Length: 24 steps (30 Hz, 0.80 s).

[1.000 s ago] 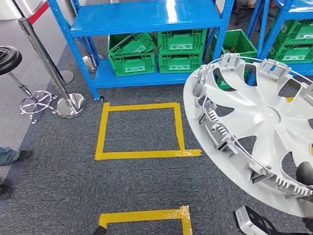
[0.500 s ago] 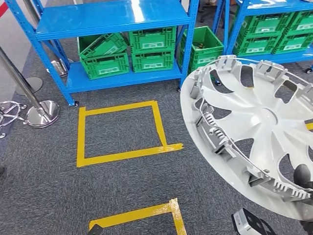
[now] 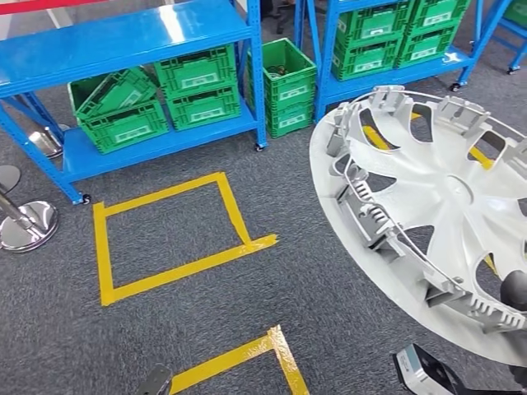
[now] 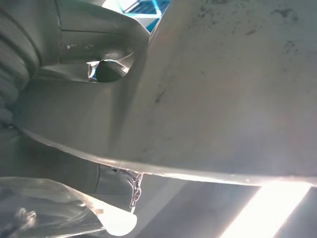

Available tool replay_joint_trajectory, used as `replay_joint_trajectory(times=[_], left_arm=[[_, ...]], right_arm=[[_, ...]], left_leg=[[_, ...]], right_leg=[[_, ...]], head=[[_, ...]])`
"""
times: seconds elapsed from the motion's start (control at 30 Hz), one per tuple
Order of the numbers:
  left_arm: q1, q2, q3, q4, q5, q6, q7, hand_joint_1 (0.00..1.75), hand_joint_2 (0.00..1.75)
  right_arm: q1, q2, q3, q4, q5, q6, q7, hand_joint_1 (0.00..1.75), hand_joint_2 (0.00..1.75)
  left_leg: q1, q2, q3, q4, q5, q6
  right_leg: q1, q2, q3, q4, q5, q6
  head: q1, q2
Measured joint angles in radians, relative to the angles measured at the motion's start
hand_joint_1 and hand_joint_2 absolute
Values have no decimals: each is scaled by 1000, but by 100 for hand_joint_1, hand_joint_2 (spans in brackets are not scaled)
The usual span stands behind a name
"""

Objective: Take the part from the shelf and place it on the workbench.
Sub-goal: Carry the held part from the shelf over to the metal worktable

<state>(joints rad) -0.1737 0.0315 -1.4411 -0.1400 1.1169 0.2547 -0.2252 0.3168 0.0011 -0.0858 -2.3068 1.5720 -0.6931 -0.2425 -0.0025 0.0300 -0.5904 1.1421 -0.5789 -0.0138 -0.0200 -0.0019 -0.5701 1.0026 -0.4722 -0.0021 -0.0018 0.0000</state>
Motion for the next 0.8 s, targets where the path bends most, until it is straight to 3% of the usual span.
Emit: replay_joint_trajectory(times=[0.07,0.1,0.13,0.17,0.23,0.3,0.37,0.4,0.47,0.53,0.6,0.63,0.7,0.77,0.8], left_arm=[[1,0,1,0,4,0,1,0,0],[1,0,2,0,8,0,1,0,0],[1,0,3,0,14,-1,2,0,0],[1,2,6,0,24,-4,4,0,0],[0,7,19,0,54,-17,8,0,0],[0,16,40,0,92,-34,13,0,0],[0,24,66,0,127,-49,14,0,0],[0,26,79,0,139,-54,14,0,0],[2,31,100,0,152,-60,15,0,0],[8,35,116,0,163,-62,15,0,0],[15,39,132,0,180,-62,15,0,0],[16,40,141,0,187,-62,14,0,0],[17,42,154,0,195,-62,13,0,0],[16,49,163,1,197,-62,11,0,0],[16,53,167,1,198,-62,11,0,0]], right_arm=[[0,0,0,0,0,0,1,175,175],[0,0,0,0,0,0,3,175,175],[1,0,0,0,0,0,4,175,175],[3,0,0,-2,0,0,6,175,175],[7,0,-1,-5,0,0,11,175,175],[15,-2,-2,-10,0,0,20,175,175],[32,-3,-2,-16,0,0,26,175,175],[41,-4,-2,-20,0,0,26,175,175],[52,-7,-1,-25,0,0,26,175,175],[54,-10,0,-26,0,0,26,175,175],[59,-12,1,-26,0,0,25,175,175],[63,-12,1,-26,0,0,23,175,175],[70,-13,1,-26,0,0,21,175,175],[72,-13,2,-26,0,0,20,175,175],[72,-13,2,-27,0,0,20,175,175]], left_leg=[[3,-16,-50,122,-52,-4],[3,-18,-57,142,-52,-4],[3,-20,-45,122,-31,-1],[3,-29,-17,66,4,4],[4,-76,49,-73,64,21],[3,-109,79,-142,79,31],[3,-95,81,-154,81,33],[4,-83,82,-161,87,34],[9,-55,83,-175,99,40],[7,-26,79,-177,102,44],[6,5,76,-176,102,44],[6,19,75,-175,102,43],[6,43,75,-169,99,38],[1,61,74,-157,90,26],[-2,69,75,-152,87,20]], right_leg=[[1,24,-7,1,5,-2],[1,37,-10,2,7,-2],[1,51,-12,3,9,0],[2,64,-12,3,11,2],[2,89,-14,4,15,7],[-1,110,-23,5,21,17],[-5,129,-33,2,30,32],[-4,122,-40,5,28,37],[-1,73,-74,59,-9,43],[0,21,-129,183,-77,48],[-2,8,-161,273,-110,54],[-2,4,-152,269,-102,57],[-4,-21,-75,153,-51,60],[-3,-60,0,35,-25,53],[-2,-69,15,11,-24,46]], head=[[-1,0],[-1,0],[-2,0],[-2,0],[-1,0],[-1,0],[-2,0],[-1,0],[4,0],[8,0],[8,0],[8,0],[9,0],[7,0],[6,0]])
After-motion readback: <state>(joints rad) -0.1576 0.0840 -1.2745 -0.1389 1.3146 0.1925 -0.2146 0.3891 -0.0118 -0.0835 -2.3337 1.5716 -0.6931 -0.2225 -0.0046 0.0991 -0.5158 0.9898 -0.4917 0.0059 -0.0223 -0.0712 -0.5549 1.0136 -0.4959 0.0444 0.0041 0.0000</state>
